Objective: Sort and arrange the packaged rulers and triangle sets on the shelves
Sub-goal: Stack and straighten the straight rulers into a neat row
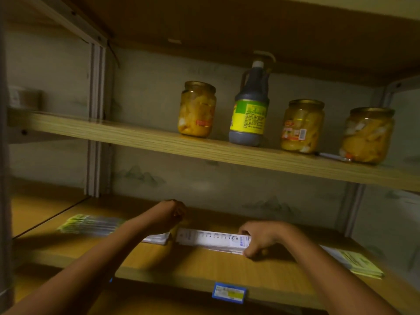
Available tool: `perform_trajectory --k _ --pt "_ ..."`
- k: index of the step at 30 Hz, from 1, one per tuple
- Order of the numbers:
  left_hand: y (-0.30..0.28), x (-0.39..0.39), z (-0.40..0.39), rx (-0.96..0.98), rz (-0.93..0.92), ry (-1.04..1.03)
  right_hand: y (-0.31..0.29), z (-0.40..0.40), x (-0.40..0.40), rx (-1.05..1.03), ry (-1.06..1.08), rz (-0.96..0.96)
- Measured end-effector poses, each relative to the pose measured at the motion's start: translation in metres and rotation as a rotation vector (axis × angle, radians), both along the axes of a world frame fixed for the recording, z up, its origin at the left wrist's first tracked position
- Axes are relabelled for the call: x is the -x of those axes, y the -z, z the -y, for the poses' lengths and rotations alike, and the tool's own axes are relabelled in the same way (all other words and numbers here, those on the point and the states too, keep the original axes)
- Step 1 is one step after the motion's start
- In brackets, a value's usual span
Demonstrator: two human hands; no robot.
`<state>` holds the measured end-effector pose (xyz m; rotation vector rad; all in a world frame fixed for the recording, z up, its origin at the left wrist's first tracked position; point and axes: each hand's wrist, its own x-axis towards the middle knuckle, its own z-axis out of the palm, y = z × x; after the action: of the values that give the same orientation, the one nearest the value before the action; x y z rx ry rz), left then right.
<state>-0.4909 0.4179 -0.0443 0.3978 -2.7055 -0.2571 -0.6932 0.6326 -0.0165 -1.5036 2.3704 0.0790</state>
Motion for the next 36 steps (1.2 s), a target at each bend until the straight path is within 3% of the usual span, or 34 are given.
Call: perform_trajectory --k 9,31,36 --pt "0.004 0.014 0.006 -0.071 -0.052 -0.033 0.008 0.005 0.002 -0.048 -0.008 -0.027" --pt "0.005 0.019 -0.004 -0.132 0.032 0.017 0.010 0.011 0.005 -0.069 -0.050 -0.064" --pt "0.000 0.017 -0.017 -0.385 0.071 0.067 0.022 -0.001 0.009 0.105 -0.071 -0.035"
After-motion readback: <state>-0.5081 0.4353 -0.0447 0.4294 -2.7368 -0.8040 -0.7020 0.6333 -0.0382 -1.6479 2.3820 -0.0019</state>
